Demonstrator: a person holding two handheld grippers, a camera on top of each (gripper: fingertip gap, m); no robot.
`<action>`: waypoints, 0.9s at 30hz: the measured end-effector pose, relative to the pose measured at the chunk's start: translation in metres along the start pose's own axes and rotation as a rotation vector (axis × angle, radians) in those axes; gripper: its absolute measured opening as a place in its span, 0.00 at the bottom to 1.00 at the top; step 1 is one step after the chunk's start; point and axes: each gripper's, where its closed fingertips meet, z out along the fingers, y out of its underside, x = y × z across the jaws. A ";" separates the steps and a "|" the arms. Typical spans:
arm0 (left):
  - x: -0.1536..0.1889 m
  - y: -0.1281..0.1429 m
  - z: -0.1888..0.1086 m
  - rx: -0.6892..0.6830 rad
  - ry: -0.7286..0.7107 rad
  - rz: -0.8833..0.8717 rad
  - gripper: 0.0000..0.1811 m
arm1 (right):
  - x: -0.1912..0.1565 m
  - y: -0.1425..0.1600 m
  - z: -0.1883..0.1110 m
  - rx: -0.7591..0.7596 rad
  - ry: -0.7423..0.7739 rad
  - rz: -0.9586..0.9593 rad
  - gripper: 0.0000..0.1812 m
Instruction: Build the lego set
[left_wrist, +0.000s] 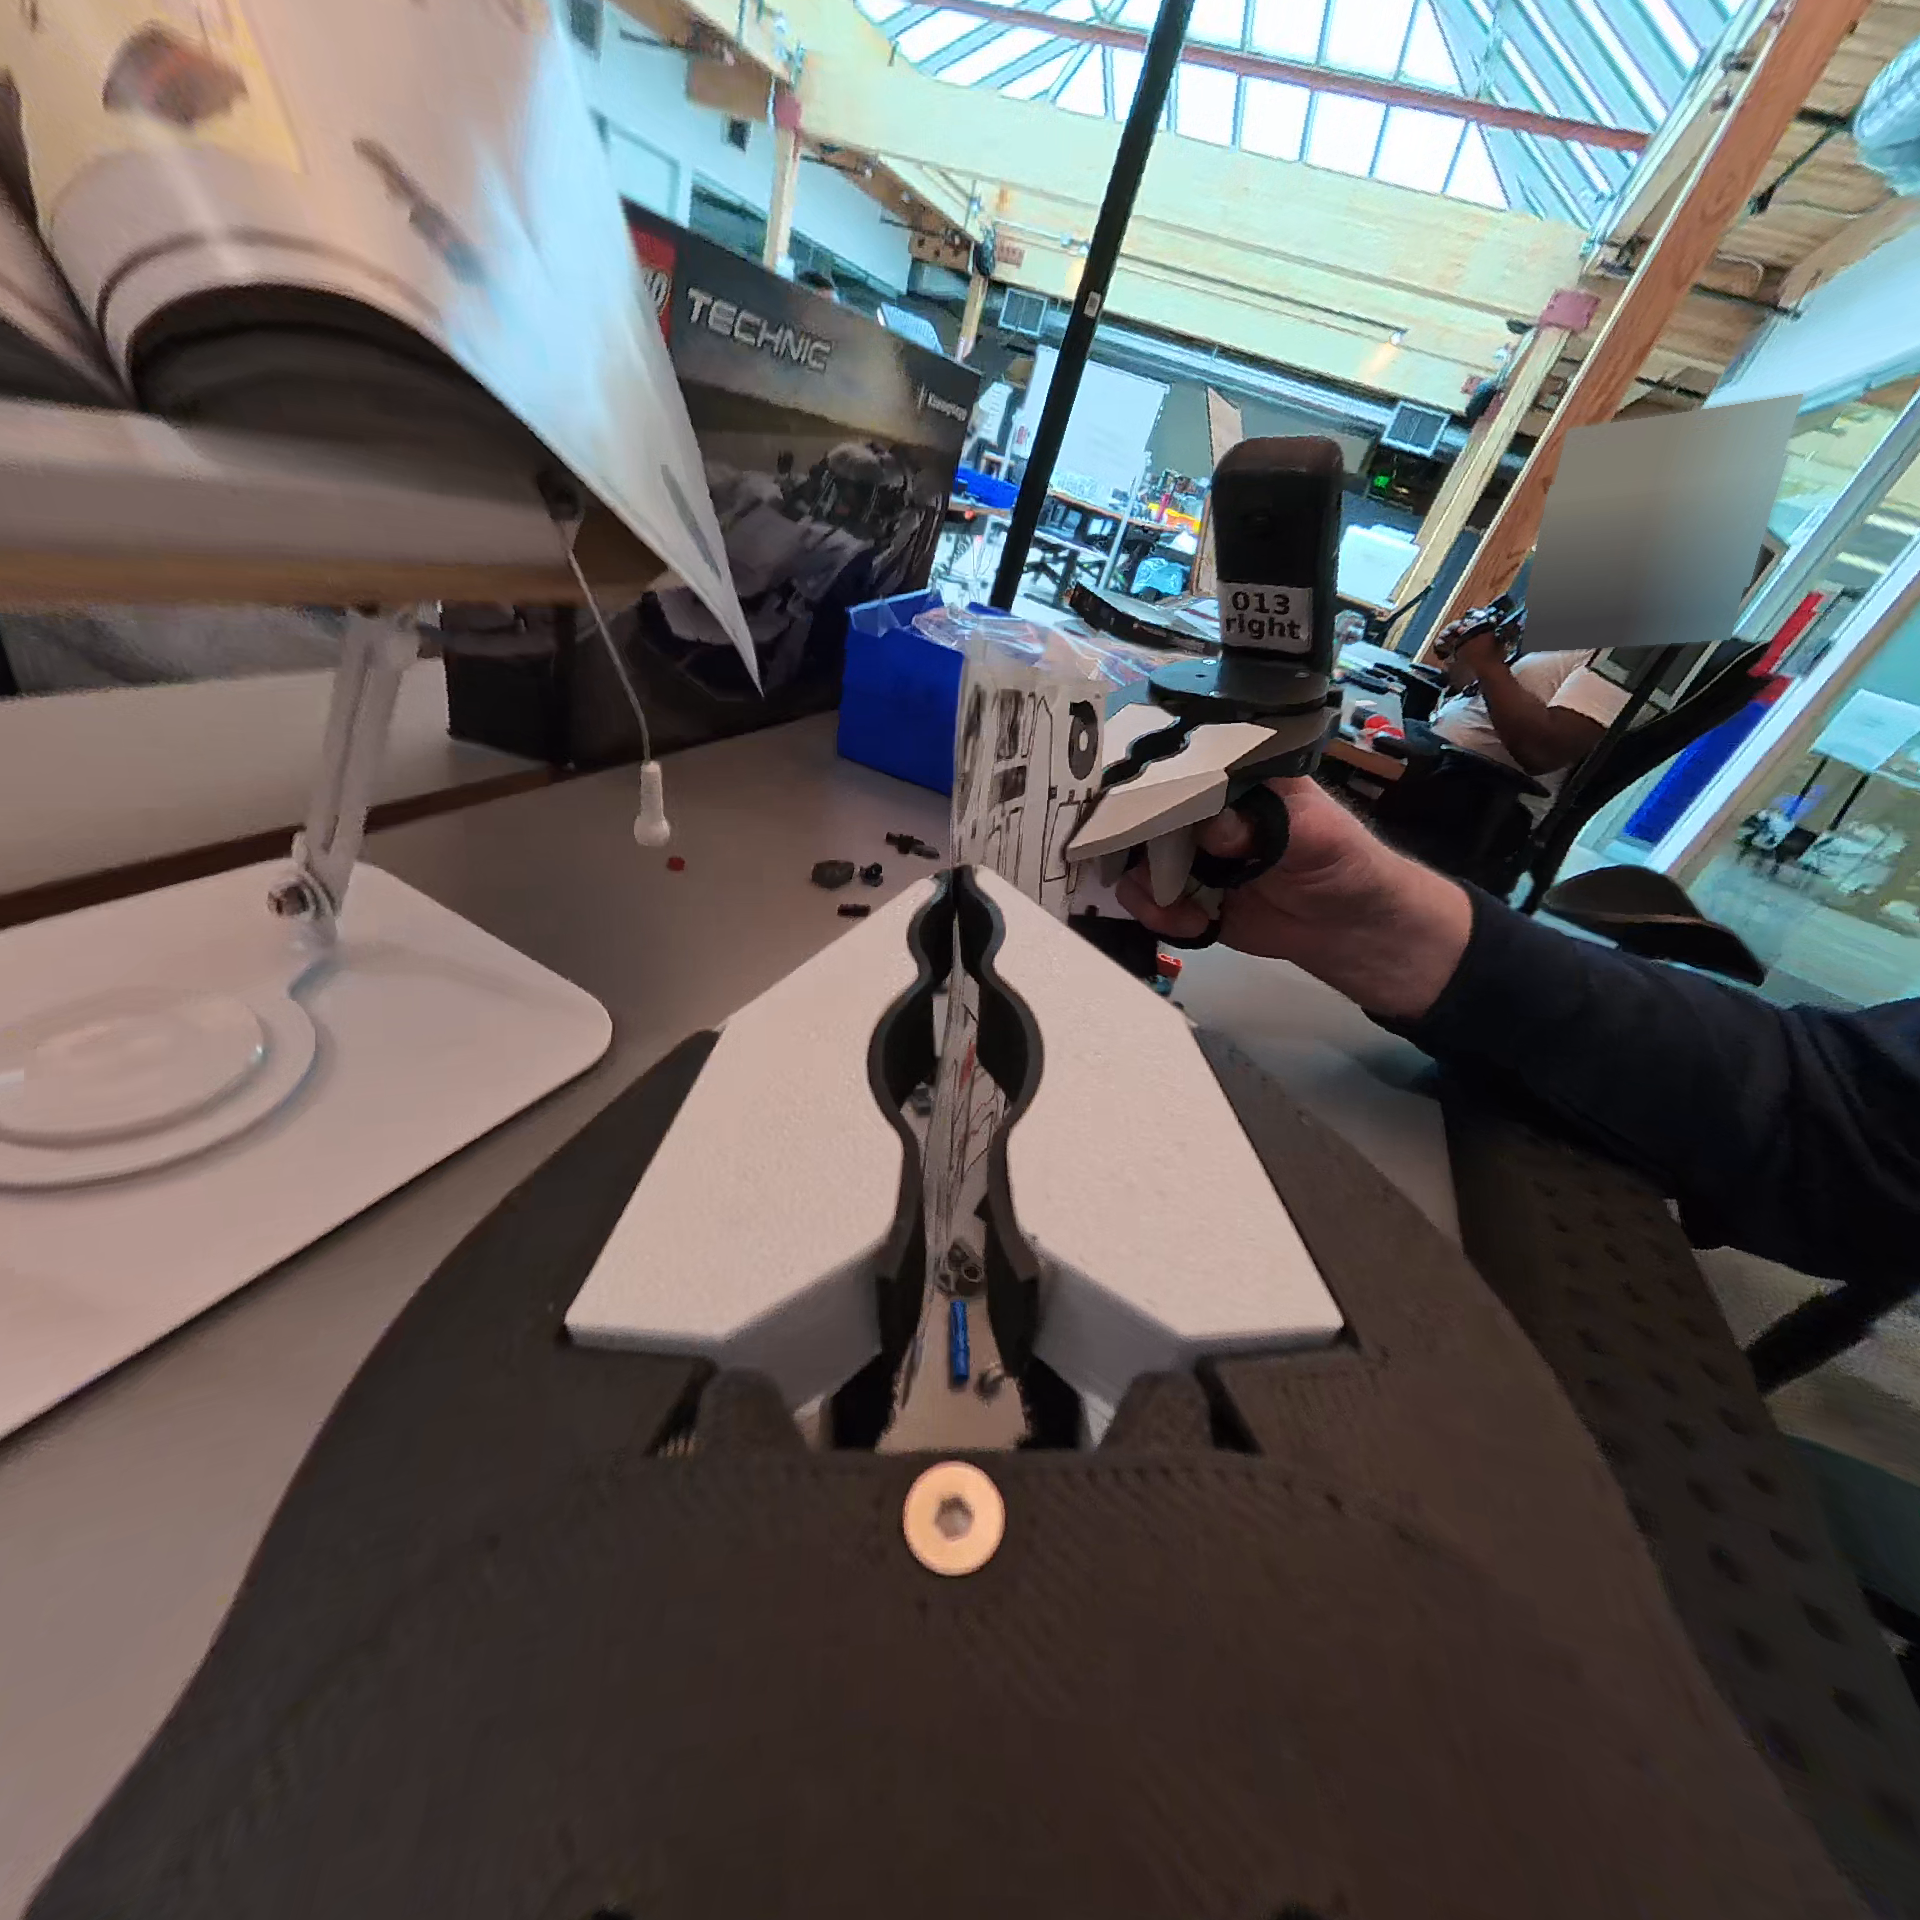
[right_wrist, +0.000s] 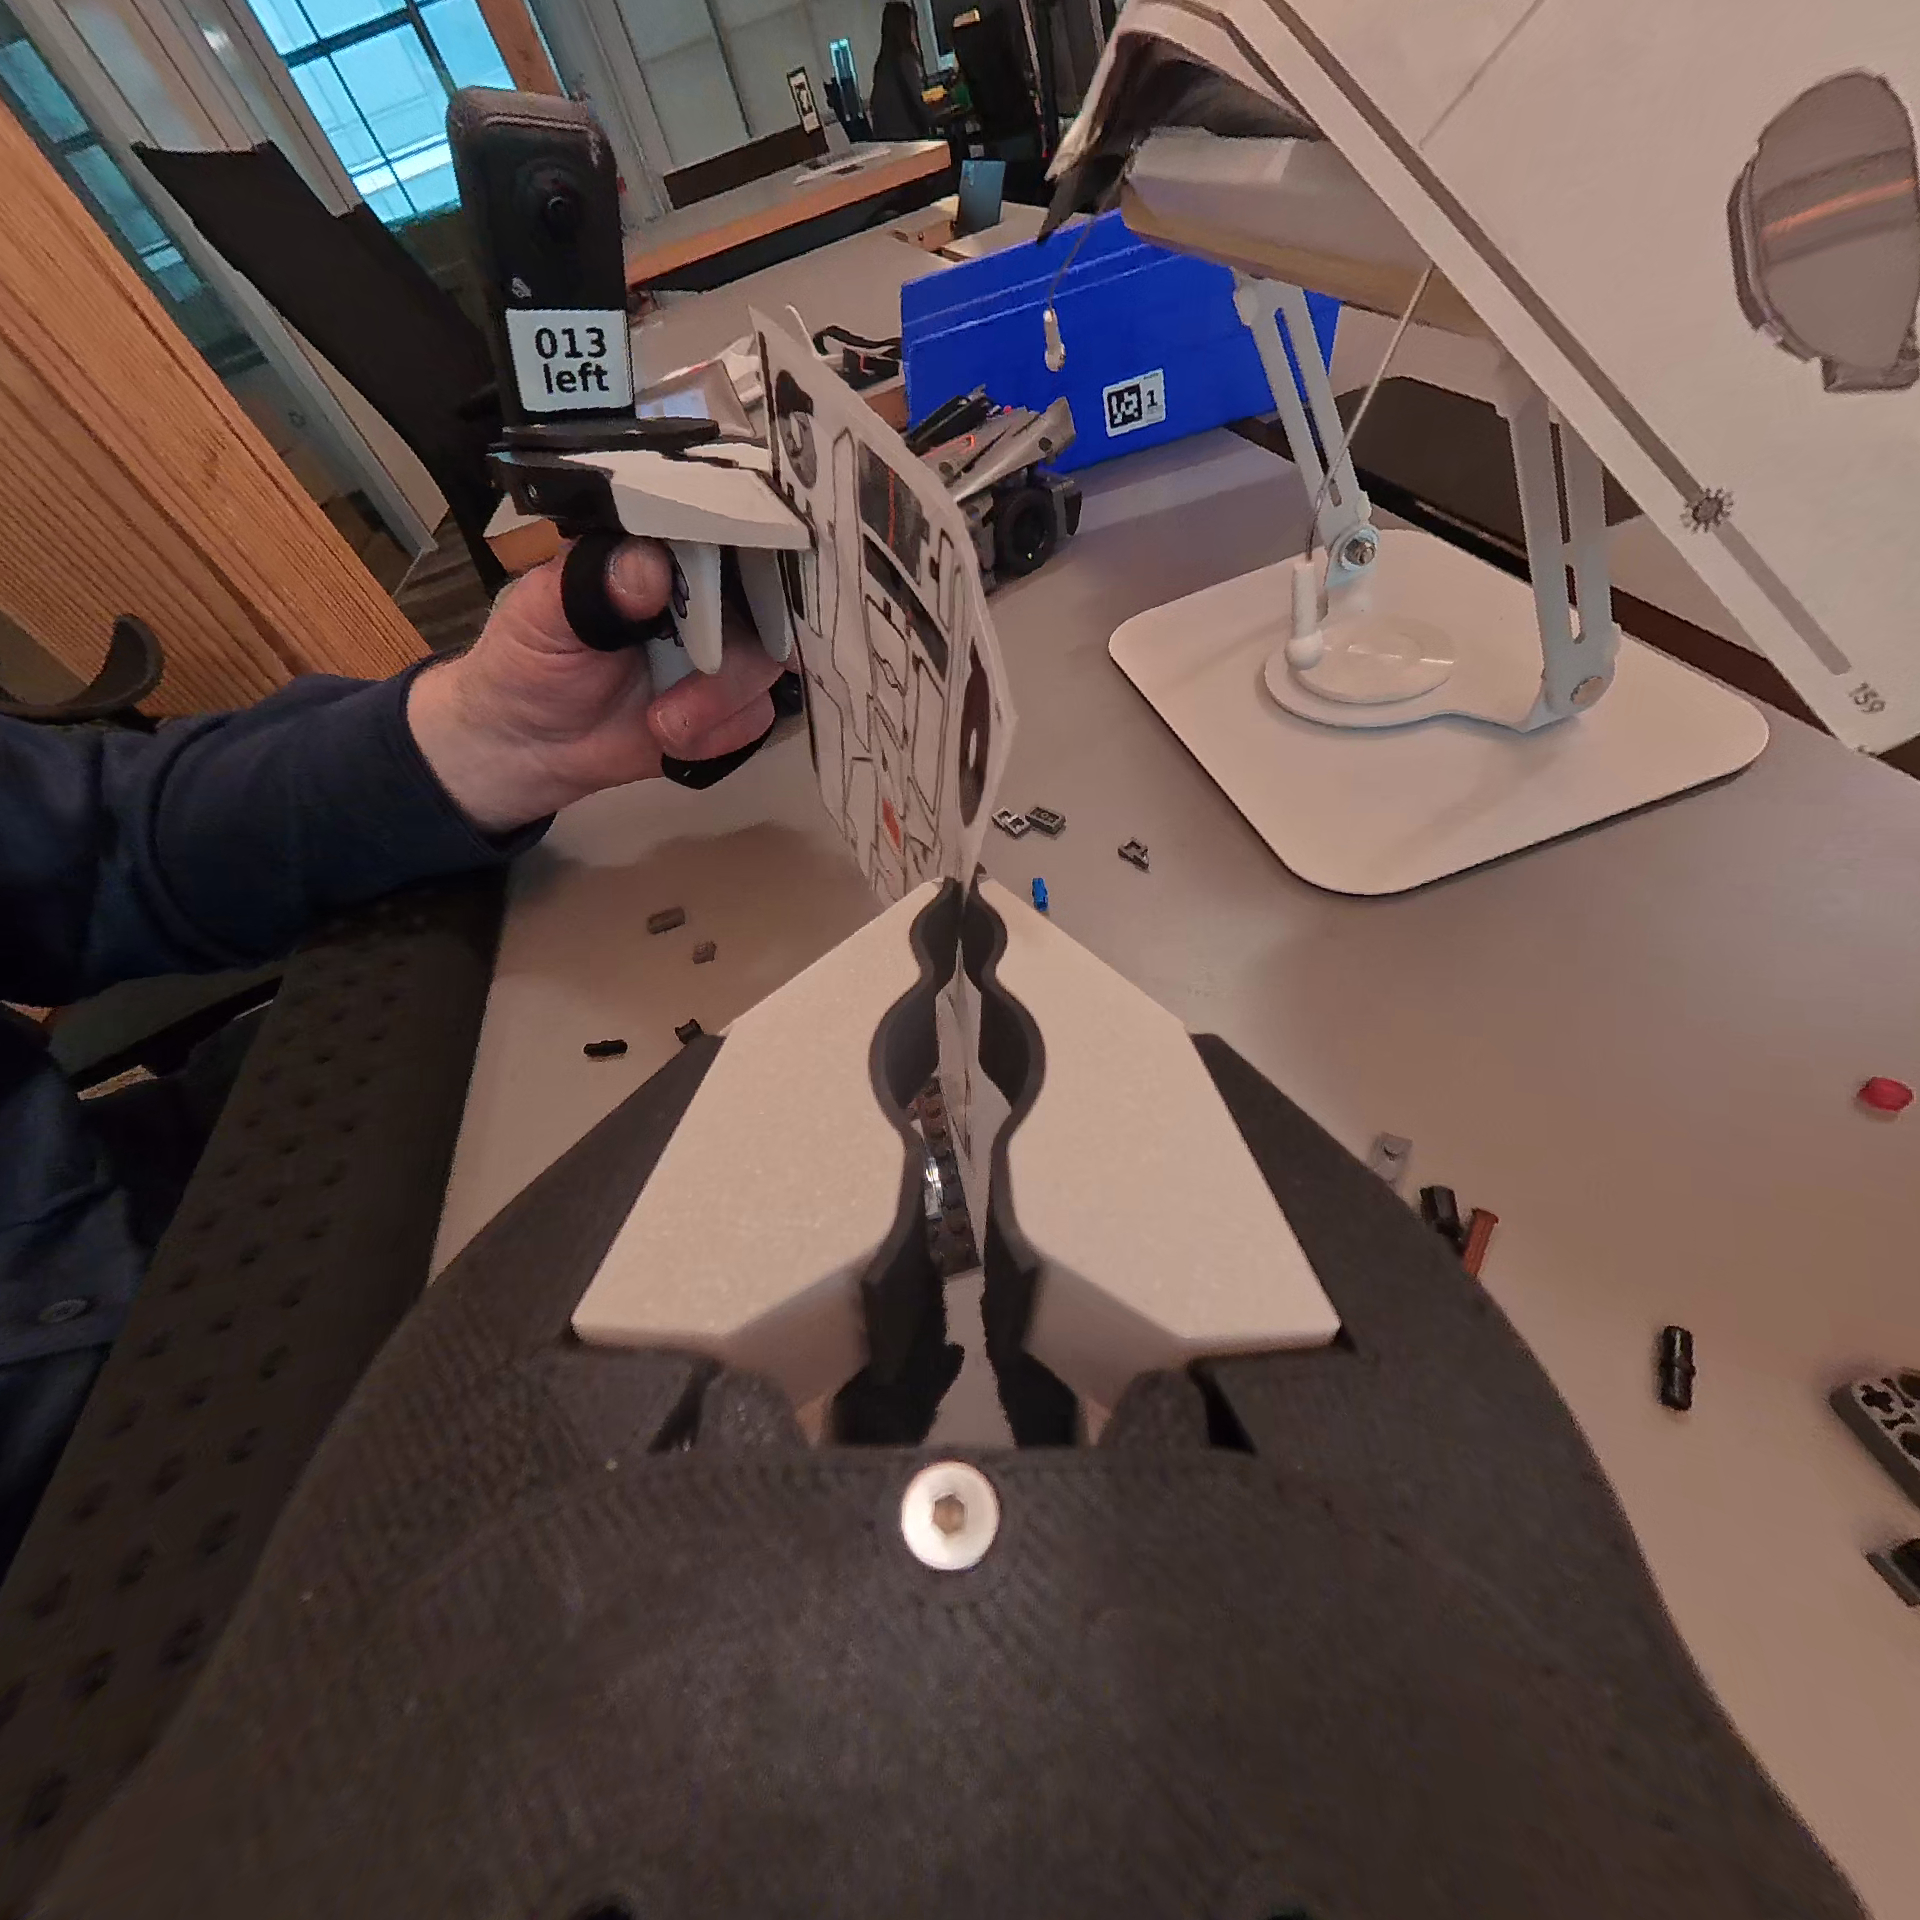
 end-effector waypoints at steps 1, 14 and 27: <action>0.002 -0.003 -0.001 0.008 -0.002 0.032 0.00 | -0.001 -0.002 -0.001 0.009 0.003 -0.012 0.00; 0.020 -0.007 0.001 0.001 0.018 0.171 0.00 | -0.005 -0.011 -0.004 0.036 0.038 -0.084 0.00; 0.006 -0.001 0.001 -0.020 -0.009 0.079 0.00 | -0.006 -0.005 -0.001 0.004 0.020 -0.072 0.00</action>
